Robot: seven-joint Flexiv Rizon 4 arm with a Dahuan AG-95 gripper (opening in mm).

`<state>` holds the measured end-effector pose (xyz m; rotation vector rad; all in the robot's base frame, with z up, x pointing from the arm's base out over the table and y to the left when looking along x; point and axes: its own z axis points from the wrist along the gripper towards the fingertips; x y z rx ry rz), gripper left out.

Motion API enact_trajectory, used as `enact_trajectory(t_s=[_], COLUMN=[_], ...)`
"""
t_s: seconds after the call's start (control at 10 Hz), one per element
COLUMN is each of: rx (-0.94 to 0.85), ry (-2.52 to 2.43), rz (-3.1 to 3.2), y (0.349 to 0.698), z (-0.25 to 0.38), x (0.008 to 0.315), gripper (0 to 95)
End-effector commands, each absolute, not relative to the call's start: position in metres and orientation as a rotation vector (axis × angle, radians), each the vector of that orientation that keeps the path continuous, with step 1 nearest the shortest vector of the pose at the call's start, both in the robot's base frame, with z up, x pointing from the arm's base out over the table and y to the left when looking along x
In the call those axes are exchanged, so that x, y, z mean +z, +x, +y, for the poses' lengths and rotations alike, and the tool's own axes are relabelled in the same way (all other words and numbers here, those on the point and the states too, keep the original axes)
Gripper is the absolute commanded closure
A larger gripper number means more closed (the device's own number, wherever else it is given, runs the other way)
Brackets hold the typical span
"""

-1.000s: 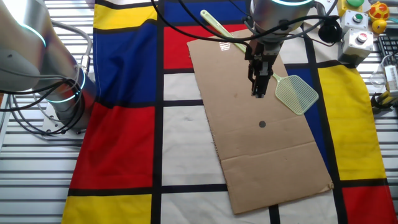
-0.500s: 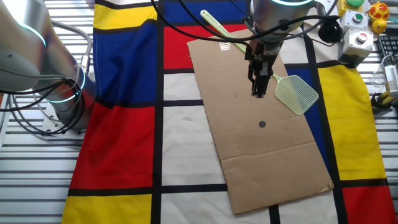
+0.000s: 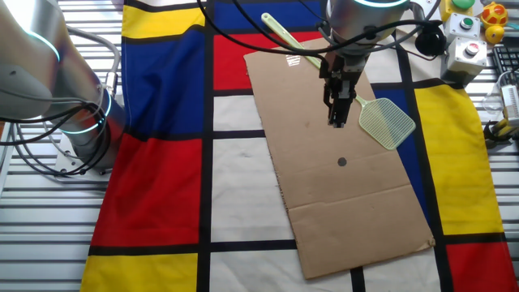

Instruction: Swat with a flyswatter

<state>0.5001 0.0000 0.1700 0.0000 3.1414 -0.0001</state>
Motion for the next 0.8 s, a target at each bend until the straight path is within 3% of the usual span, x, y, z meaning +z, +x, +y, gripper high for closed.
enact_trajectory(t_s=[0.1, 0.8], rx=[0.077, 0.065], ry=[-0.483, -0.583], rz=[3.086, 3.079], y=[0.5, 0.5], z=[0.0, 0.0001], x=[0.17, 0.17], gripper=[95.0, 95.0])
